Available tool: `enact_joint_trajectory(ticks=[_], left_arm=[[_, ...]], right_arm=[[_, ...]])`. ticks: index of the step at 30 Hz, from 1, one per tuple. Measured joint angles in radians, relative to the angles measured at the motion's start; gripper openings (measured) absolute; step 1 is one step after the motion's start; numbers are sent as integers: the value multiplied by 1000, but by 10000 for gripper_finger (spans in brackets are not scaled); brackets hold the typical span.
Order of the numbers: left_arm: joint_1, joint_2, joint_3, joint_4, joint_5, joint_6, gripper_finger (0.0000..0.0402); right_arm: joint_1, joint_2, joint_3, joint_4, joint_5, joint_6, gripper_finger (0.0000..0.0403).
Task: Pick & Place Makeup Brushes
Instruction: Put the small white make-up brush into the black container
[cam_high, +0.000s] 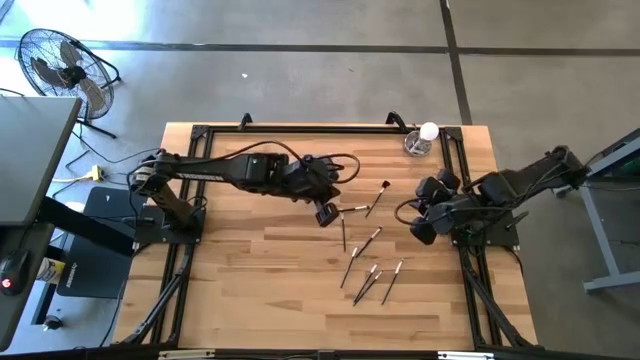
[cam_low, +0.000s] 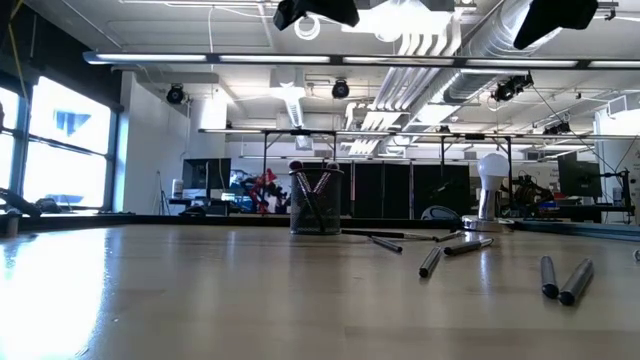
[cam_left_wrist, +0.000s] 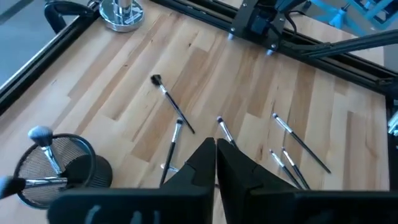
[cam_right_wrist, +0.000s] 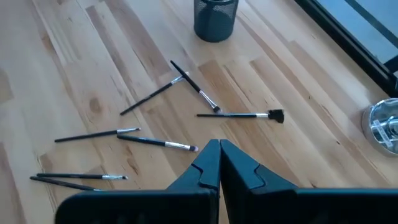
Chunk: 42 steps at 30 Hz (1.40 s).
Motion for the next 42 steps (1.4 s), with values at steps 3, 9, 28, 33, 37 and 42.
enact_joint_trajectory(ticks=[3,9,28,33,37,42], left_arm=[[0,26,1,26,31,11,38],[1,79,6,104,73,53,114],[-15,101,10,-238,-146,8,125],[-48,62,-4,-280,-156,-7,77],[-69,35,-40,-343,-161,-40,31],[-87,-42,-111,-351,-175,-69,6]], right_arm=[[5,0,0,0,-2,8,0],[5,-21,-135,122,-51,45,0],[-11,-72,-625,834,-166,223,0],[-11,-73,-631,843,-173,209,0],[-11,-75,-631,844,-182,184,0],[-11,-75,-631,844,-214,190,0]])
